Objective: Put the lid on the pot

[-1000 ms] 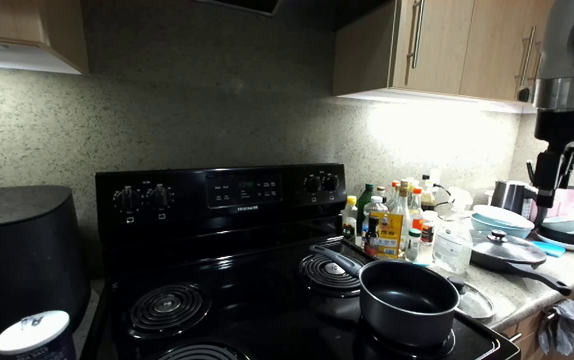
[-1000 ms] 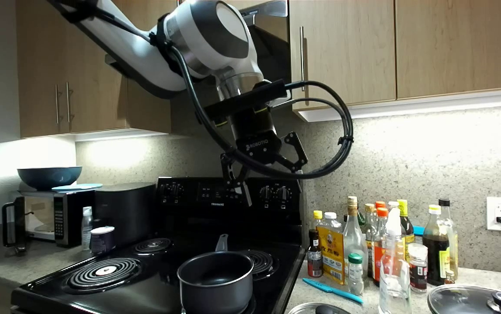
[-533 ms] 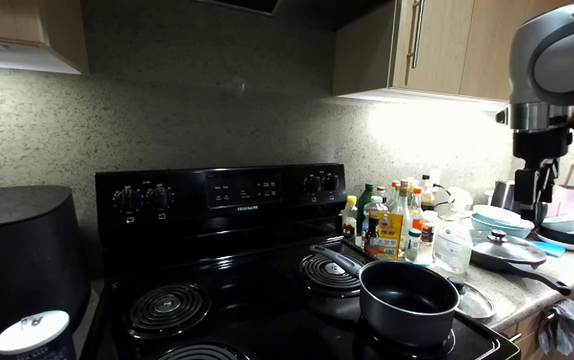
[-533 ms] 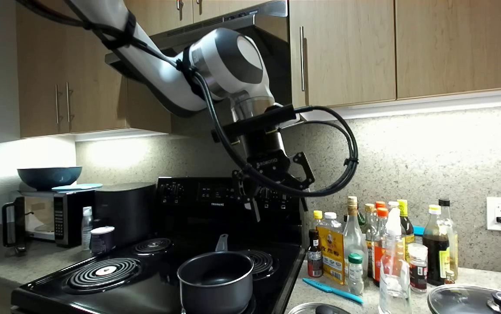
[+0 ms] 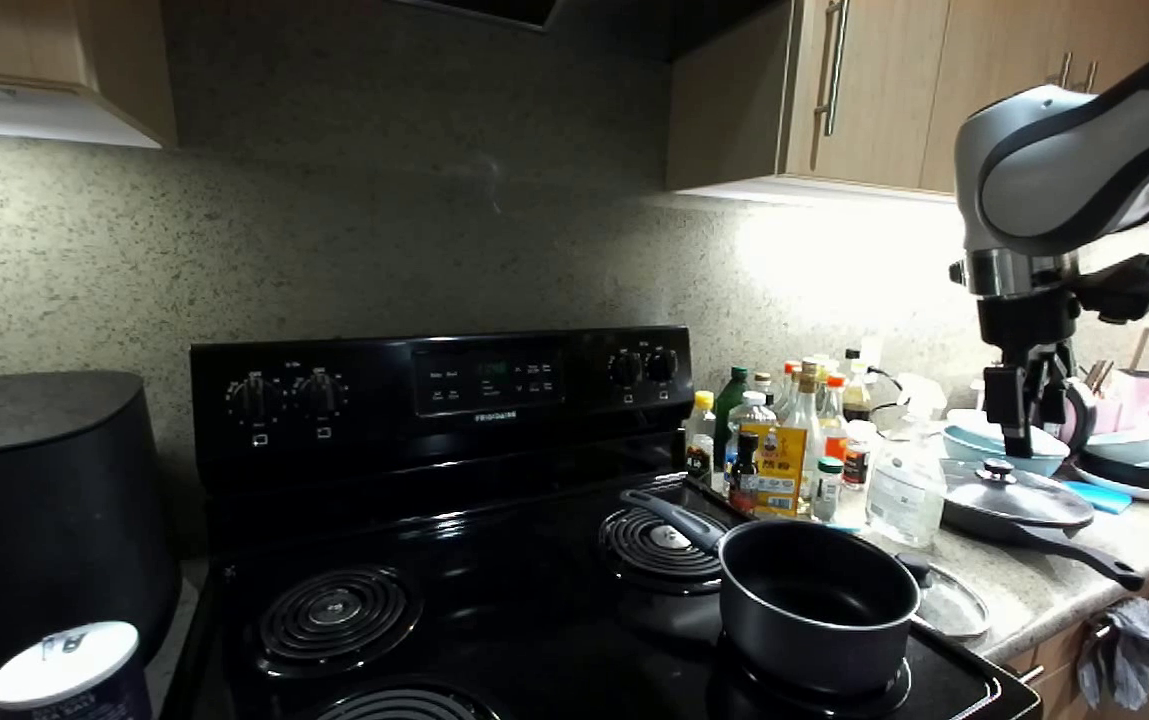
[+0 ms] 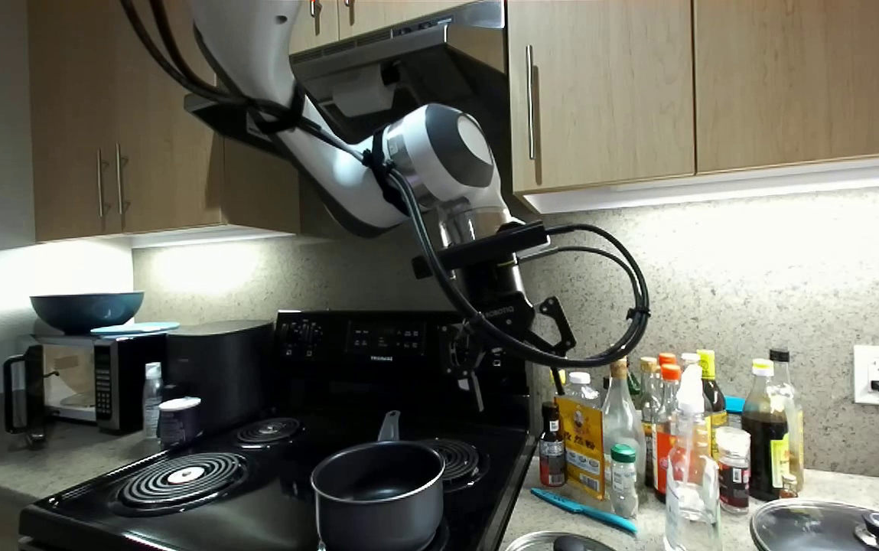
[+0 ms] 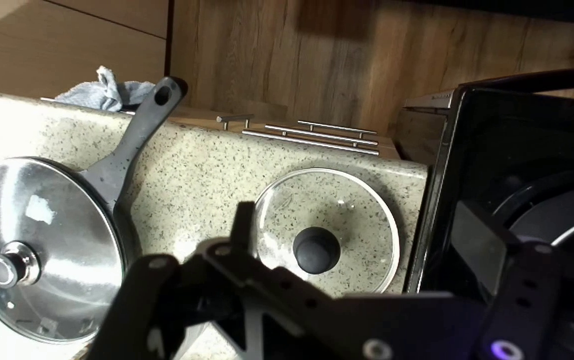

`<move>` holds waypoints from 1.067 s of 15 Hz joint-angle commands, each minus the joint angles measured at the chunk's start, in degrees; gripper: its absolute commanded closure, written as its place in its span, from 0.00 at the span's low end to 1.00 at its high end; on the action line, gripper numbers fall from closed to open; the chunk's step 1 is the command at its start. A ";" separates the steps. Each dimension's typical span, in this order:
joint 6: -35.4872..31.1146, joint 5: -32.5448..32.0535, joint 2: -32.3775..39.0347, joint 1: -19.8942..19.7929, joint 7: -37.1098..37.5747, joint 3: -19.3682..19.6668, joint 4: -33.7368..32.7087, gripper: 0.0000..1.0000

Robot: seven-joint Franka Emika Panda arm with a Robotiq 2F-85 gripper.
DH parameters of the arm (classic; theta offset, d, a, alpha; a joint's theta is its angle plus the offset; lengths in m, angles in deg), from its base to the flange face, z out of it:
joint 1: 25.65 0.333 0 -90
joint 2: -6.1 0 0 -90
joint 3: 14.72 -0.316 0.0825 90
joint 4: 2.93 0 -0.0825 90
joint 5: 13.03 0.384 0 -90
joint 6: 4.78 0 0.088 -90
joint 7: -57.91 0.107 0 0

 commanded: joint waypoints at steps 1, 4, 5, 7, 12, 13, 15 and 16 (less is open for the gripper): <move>0.24 0.07 0.84 -0.46 0.00 -0.35 -0.83 0.00; 0.33 0.07 1.76 -0.62 0.02 -0.32 -1.70 0.00; 0.38 0.06 2.37 -0.65 0.22 -0.31 -2.10 0.00; 1.44 0.02 6.04 -0.81 1.29 -0.24 -4.29 0.00; 5.09 0.38 14.71 -1.17 0.72 0.05 -9.54 0.00; 5.76 0.58 16.03 -1.22 0.54 0.07 -10.57 0.00; 6.92 1.28 18.42 -1.48 -0.17 0.11 -12.76 0.00; 7.65 1.65 19.51 -1.66 -0.22 0.15 -13.92 0.00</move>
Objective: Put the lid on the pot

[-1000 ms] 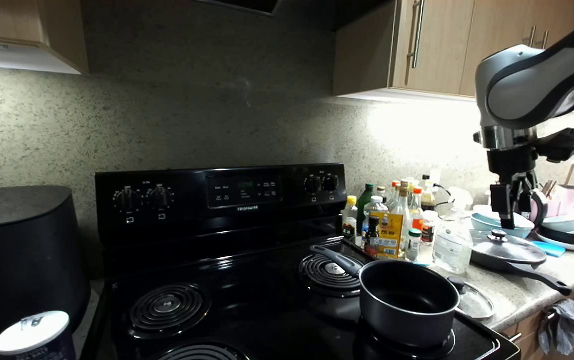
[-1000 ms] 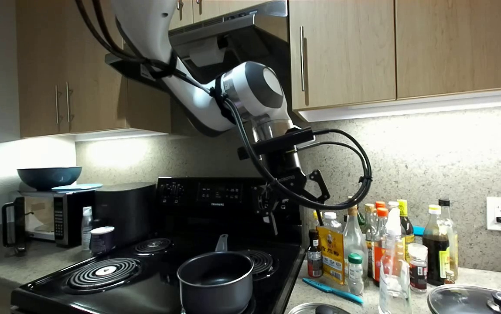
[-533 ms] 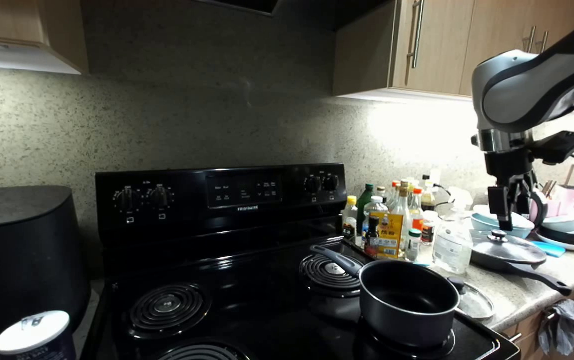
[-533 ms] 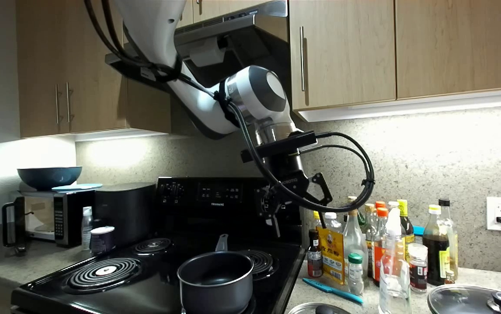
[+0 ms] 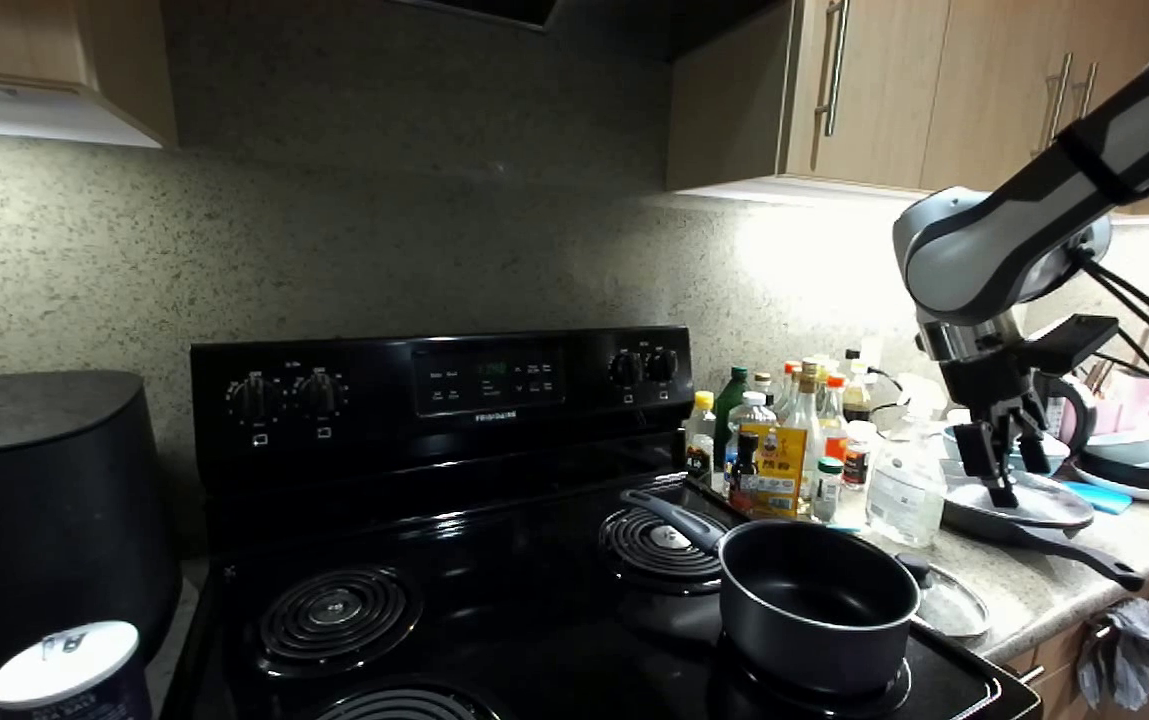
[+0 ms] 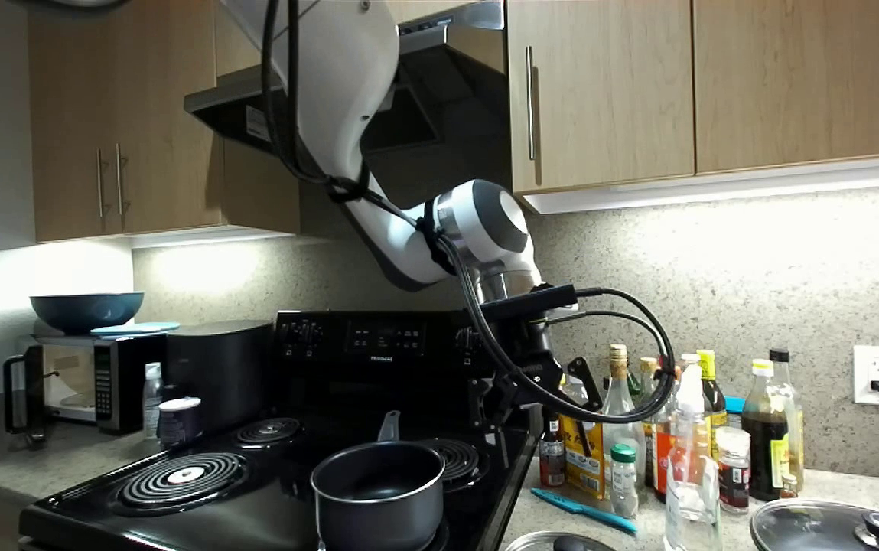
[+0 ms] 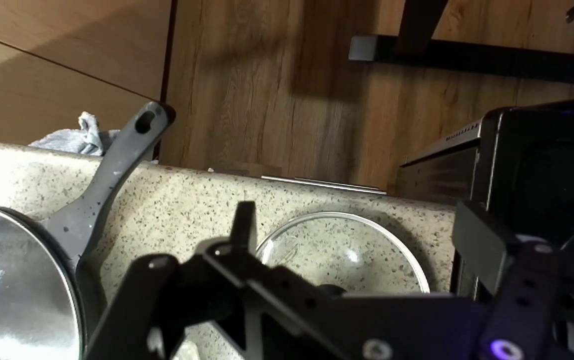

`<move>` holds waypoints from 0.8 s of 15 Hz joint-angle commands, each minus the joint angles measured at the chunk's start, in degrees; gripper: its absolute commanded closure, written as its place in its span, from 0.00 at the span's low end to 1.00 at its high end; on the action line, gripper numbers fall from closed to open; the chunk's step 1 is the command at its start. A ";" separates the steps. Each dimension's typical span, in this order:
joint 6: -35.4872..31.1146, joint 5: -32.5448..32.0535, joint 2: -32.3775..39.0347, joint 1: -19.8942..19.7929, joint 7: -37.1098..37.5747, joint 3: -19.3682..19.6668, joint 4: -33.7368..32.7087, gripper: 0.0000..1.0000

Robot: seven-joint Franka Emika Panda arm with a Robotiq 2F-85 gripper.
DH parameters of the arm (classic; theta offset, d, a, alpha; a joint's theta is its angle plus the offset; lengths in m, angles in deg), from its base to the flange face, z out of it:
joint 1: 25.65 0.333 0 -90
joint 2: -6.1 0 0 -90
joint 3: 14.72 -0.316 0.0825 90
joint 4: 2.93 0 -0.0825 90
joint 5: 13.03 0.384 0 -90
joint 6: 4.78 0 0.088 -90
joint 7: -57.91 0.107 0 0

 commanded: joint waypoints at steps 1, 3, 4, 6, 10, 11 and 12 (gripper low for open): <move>3.41 1.78 4.31 -1.09 -0.66 -0.14 -5.13 0.00; 4.56 2.64 5.87 -1.74 -0.93 -0.04 -7.08 0.00; 4.88 3.05 6.52 -2.09 -1.06 0.04 -7.85 0.00; 5.76 3.63 8.33 -2.79 -0.32 0.38 -9.50 0.00; 4.82 2.45 7.91 -2.79 0.01 0.27 -8.62 0.00; 4.82 2.45 7.93 -2.77 0.01 0.22 -8.62 0.00; 4.82 2.45 7.92 -2.71 0.01 0.11 -8.62 0.00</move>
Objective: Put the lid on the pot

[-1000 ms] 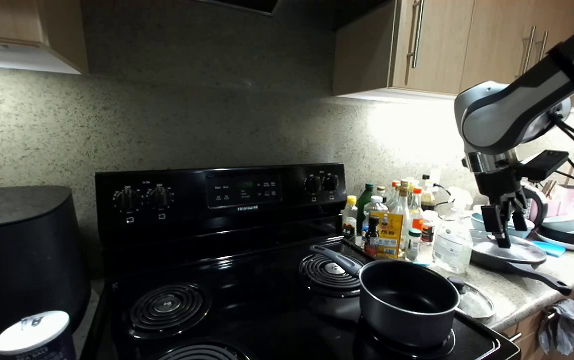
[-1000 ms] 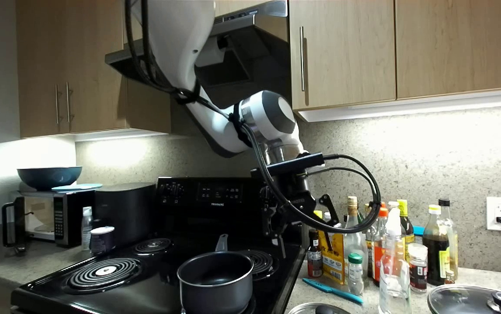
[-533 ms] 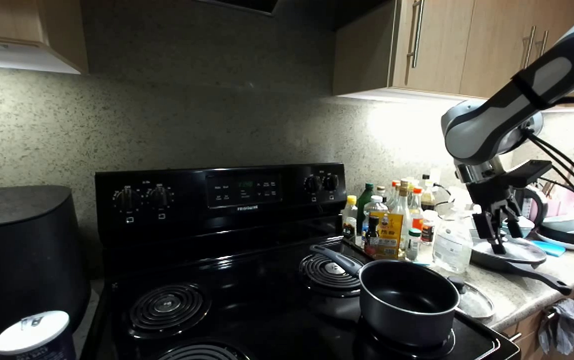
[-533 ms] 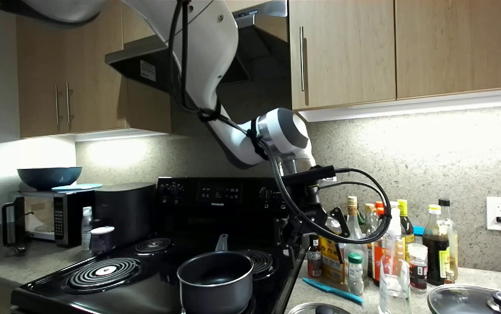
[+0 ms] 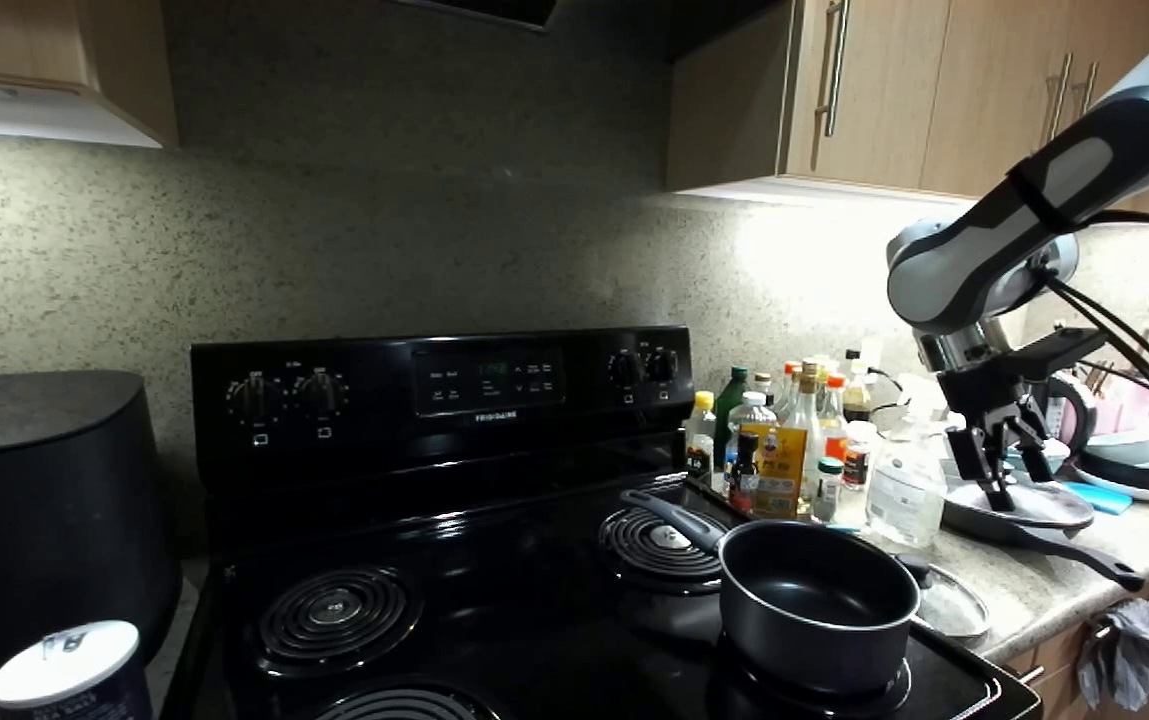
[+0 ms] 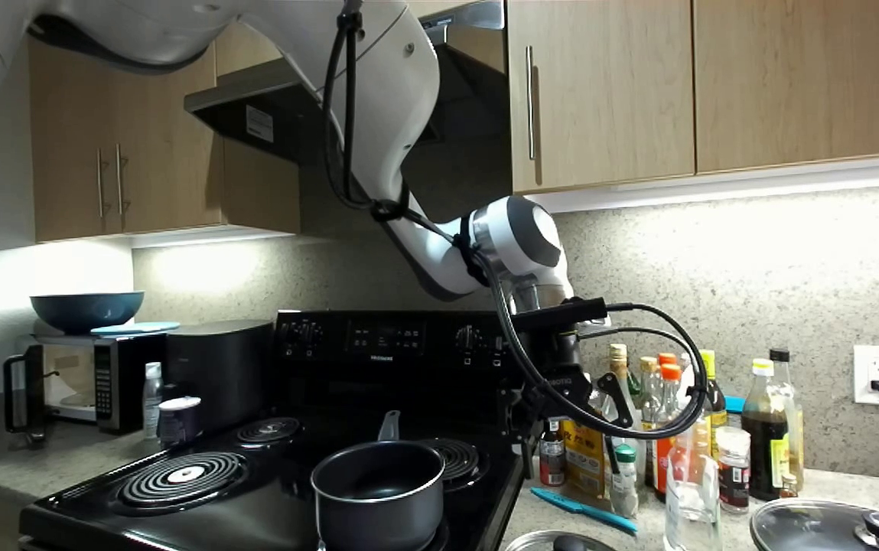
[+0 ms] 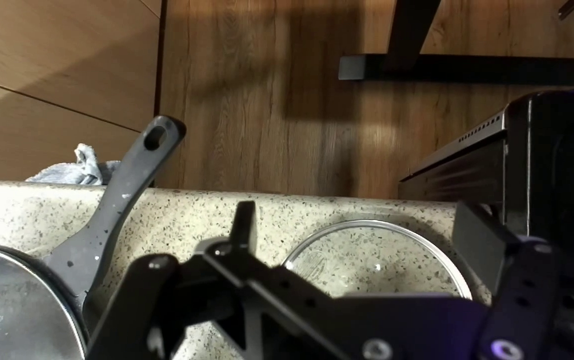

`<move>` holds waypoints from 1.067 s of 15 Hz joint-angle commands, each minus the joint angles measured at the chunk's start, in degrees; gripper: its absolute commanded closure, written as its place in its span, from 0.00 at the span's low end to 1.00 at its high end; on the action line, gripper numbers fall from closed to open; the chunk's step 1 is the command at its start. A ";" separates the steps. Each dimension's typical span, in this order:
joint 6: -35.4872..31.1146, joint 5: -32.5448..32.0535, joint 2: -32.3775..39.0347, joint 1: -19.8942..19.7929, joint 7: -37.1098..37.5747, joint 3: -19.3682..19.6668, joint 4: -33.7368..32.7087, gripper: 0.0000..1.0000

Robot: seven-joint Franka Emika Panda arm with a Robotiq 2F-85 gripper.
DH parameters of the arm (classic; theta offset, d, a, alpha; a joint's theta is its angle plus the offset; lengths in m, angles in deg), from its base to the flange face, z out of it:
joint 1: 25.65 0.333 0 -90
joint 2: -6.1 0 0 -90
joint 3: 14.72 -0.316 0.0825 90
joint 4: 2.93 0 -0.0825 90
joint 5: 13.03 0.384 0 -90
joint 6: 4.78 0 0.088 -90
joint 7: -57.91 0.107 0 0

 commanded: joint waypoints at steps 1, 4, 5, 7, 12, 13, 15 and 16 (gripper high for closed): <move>0.42 0.09 0.41 -0.21 0.17 -0.38 -0.45 0.00; 2.07 -0.01 3.77 0.34 -0.05 -1.00 -2.76 0.00; 2.12 0.14 4.65 0.40 -0.17 -1.24 -3.28 0.00; 2.49 0.67 7.17 0.45 -1.43 -2.06 -4.68 0.00; 5.68 0.46 14.69 1.35 -0.54 -3.33 -10.70 0.00; 6.60 0.55 15.93 1.43 -0.40 -3.43 -12.04 0.00; 5.02 -0.03 14.75 1.36 -0.10 -3.44 -10.07 0.00; 5.98 -0.04 15.81 1.41 -0.10 -3.49 -11.34 0.00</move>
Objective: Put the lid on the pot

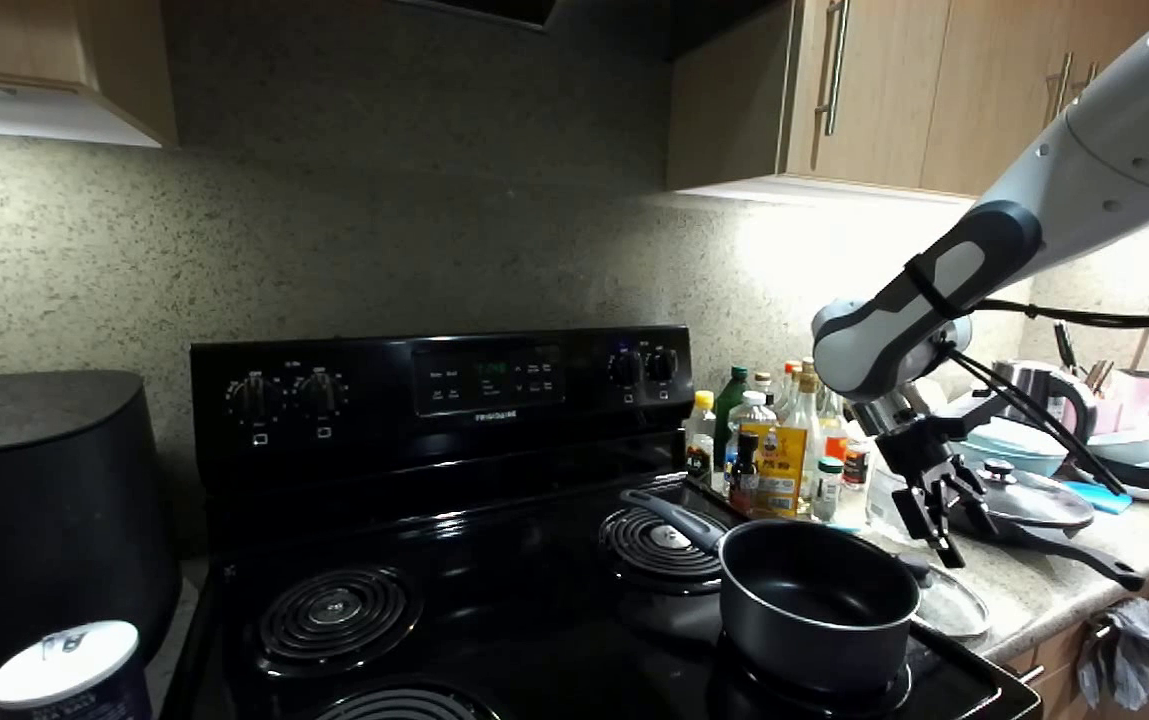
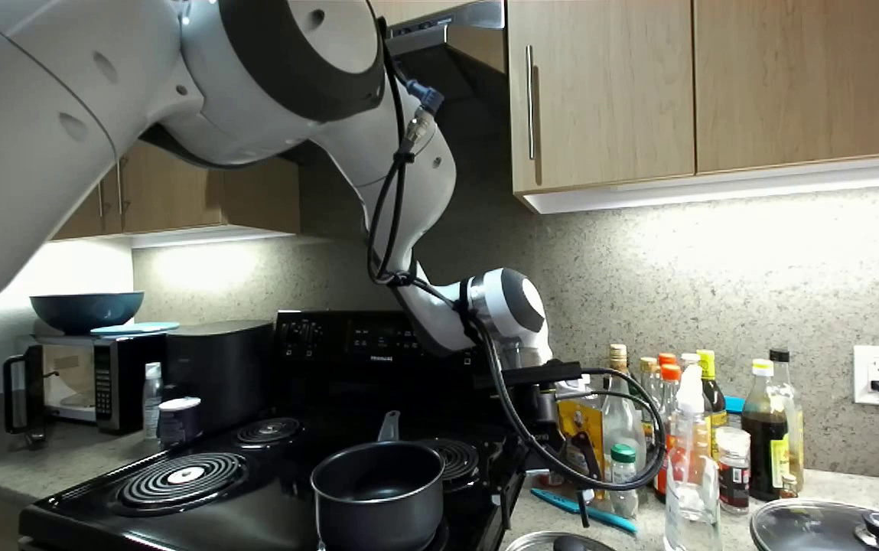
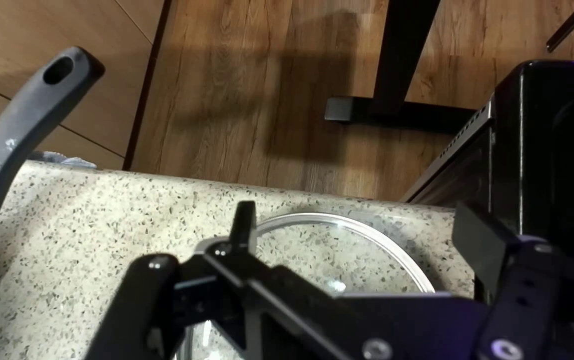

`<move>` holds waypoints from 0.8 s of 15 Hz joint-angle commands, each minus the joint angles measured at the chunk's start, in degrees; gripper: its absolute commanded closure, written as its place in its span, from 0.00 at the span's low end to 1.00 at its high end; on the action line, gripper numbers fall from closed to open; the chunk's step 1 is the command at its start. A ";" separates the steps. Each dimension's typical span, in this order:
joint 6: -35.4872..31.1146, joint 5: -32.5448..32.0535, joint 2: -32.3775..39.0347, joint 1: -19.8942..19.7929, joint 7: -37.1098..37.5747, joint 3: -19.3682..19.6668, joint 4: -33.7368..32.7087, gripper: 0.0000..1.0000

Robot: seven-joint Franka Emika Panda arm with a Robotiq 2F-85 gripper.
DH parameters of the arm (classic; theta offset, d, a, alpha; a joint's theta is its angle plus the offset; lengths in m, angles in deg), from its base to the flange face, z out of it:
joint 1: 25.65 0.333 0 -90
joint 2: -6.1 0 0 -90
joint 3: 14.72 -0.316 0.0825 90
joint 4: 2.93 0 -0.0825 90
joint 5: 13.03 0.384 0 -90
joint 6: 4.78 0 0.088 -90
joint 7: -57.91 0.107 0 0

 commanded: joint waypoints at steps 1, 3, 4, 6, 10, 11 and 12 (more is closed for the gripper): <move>0.64 -0.05 0.70 -0.12 0.02 -0.15 -0.97 0.00; 0.99 -0.05 1.20 -0.13 0.02 -0.15 -1.71 0.00; -3.39 0.14 0.94 -0.28 1.75 -0.12 -0.82 0.00; -7.32 0.65 1.90 -0.72 1.06 -0.37 -1.59 0.00; -12.00 3.50 4.51 -1.76 0.20 -0.72 -4.39 0.00; -12.45 4.91 5.15 -2.07 0.50 -0.74 -5.32 0.00; -12.41 6.59 6.13 -2.50 1.08 -0.68 -6.90 0.00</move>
